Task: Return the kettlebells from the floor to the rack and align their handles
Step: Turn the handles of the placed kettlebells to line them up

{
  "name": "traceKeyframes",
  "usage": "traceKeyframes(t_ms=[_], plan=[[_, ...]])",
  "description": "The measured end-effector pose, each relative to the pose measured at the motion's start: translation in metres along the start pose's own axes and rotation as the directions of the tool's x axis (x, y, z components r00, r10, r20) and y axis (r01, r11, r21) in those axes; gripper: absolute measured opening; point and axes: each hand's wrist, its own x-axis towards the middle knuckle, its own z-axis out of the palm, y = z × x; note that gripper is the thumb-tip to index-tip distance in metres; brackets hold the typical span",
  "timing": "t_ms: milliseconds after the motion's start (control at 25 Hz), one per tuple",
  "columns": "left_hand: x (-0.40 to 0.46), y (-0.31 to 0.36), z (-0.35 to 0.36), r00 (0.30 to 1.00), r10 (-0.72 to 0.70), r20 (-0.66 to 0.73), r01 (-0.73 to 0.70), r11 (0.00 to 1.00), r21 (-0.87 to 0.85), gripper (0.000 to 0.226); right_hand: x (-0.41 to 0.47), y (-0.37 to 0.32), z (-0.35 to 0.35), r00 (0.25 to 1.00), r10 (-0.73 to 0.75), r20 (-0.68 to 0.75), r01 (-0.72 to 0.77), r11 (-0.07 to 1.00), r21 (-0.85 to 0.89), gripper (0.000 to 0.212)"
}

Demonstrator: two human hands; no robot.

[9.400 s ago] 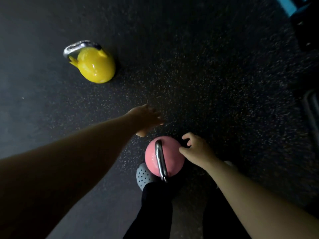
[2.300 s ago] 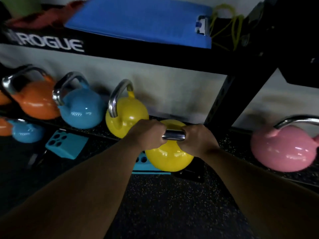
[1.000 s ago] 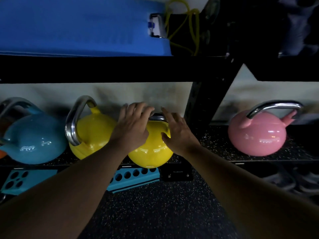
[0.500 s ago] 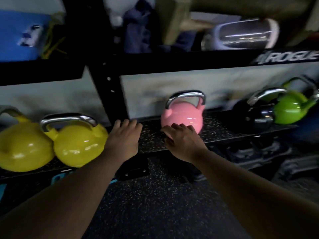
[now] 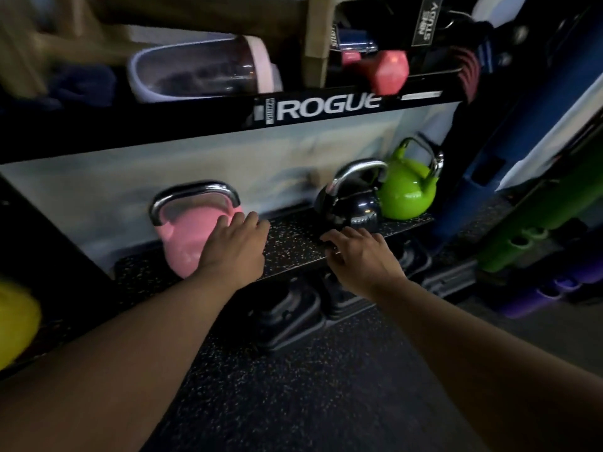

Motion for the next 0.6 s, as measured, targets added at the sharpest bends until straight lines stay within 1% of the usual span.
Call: traceKeyframes(t_ms=[120,280,440,520,600], plan=[[0.053,0.027,0.006,0.999,0.033,-0.020,-0.033,0.999,0.005,0.037,0.024,0.052,-0.001,1.000,0.019,-0.005,-0.019,1.000,-0.017,0.034],[0.136,0.051,0.020,0.998,0.039,-0.039,-0.042,0.997,-0.069,0.037,0.083,0.118,0.000,0.999,0.050,-0.021,-0.051,0.997,-0.058,0.031],[0.214,0.076,0.032,0.996,-0.078,-0.041,0.063,0.958,-0.280,0.050,0.154,0.169,0.002,0.995,0.087,-0.039,-0.089,0.994,-0.056,0.040],[0.241,0.094,0.034,0.991,-0.132,-0.037,0.107,0.911,-0.398,0.052,0.182,0.185,0.007,0.993,0.116,-0.032,-0.118,0.992,-0.054,0.049],[0.258,0.114,0.040,0.988,-0.153,-0.036,0.115,0.859,-0.499,0.051,0.200,0.196,0.015,0.991,0.136,0.002,-0.136,0.988,-0.070,0.055]])
